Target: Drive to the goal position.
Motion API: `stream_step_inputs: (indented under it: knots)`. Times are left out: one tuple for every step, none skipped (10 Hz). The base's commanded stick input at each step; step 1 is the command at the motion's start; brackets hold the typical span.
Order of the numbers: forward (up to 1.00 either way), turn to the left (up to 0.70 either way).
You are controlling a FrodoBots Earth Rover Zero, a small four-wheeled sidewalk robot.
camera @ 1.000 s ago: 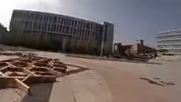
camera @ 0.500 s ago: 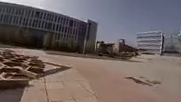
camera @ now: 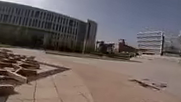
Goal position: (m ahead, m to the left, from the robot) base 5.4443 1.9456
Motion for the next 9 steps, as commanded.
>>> stream_step_inputs:
  knots:
    - [0.7,0.0]
    - [0.7,0.0]
    - [0.7,0.0]
    - [0.7,0.0]
    - [0.7,0.0]
    - [0.7,0.0]
    - [0.7,0.0]
    - [0.7,0.0]
    - [0.7,0.0]
